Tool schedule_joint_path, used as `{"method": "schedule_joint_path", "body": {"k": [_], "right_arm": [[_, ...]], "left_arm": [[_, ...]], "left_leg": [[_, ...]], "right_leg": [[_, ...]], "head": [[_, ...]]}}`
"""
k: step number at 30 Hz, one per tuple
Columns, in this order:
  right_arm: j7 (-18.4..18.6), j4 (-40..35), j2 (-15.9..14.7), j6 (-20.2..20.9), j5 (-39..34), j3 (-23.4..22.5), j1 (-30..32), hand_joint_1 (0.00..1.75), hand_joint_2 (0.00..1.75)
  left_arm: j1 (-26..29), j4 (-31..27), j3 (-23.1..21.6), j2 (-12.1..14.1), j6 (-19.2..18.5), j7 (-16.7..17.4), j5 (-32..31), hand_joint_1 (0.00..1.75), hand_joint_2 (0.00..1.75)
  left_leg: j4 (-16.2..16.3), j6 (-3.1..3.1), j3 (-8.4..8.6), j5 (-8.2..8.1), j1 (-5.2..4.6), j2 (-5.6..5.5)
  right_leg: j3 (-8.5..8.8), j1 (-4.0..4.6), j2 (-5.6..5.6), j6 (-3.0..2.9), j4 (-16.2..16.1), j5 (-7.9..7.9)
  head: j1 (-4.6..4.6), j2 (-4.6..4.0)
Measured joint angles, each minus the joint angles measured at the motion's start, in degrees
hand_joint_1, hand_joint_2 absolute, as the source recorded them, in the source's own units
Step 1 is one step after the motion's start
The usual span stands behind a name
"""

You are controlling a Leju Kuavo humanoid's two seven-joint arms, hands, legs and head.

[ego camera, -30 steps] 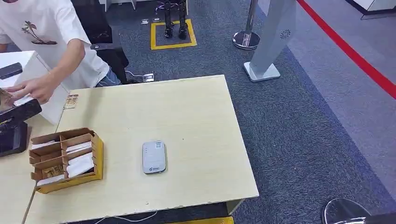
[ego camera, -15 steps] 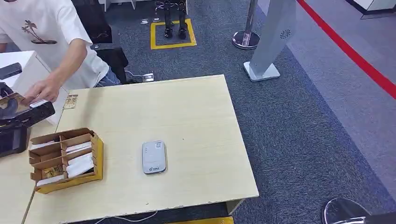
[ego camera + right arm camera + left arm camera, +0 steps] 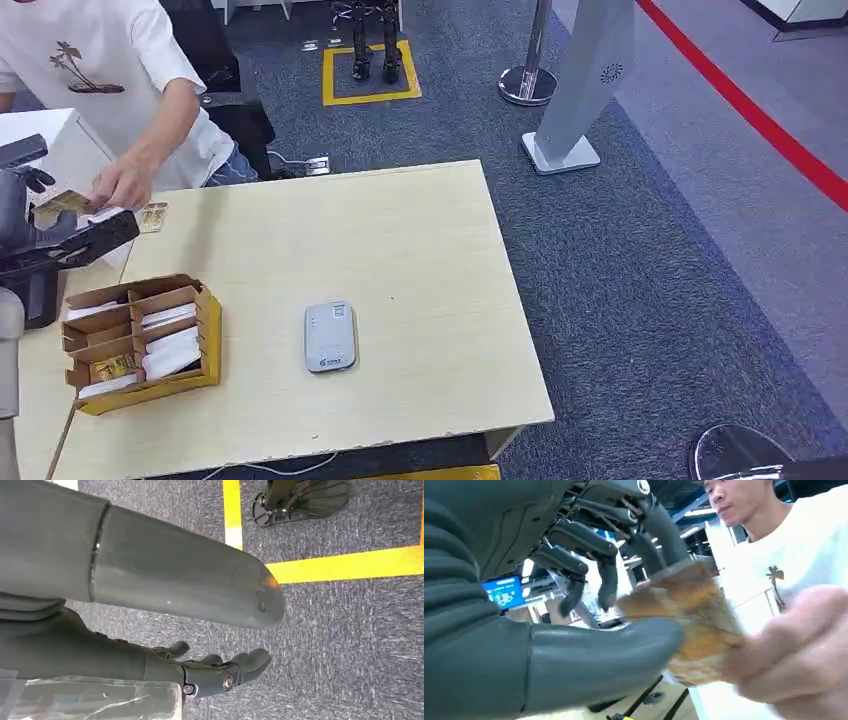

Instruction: Pass the card to the sensor for recognition and then transmit it.

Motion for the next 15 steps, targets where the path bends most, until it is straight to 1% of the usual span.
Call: {"method": "schedule_joint_path", "body": {"k": [5, 15], "right_arm": [[0.07, 0.00, 0.00, -0.07, 0.39, 0.00, -0.01, 0.00, 1.75], [0.07, 0.00, 0.00, -0.07, 0.44, 0.00, 0.00, 0.00, 1.75]], "left_arm": [[-0.51, 0.00, 0.77, -1.81, 0.44, -0.66, -1.49, 0.00, 0.00], [-1.26, 0.00, 1.00, -3.43, 0.85, -1.14, -1.99, 0.00, 0.00]], "left_leg": [[0.00, 0.00, 0.00, 0.00, 0.00, 0.00], [0.00, 0.00, 0.00, 0.00, 0.00, 0.00]], "right_leg": [[0.00, 0.00, 0.00, 0.00, 0.00, 0.00], [0.00, 0.00, 0.00, 0.00, 0.01, 0.00]], "head": [[0.00, 0.00], [0.00, -0.02]]}}
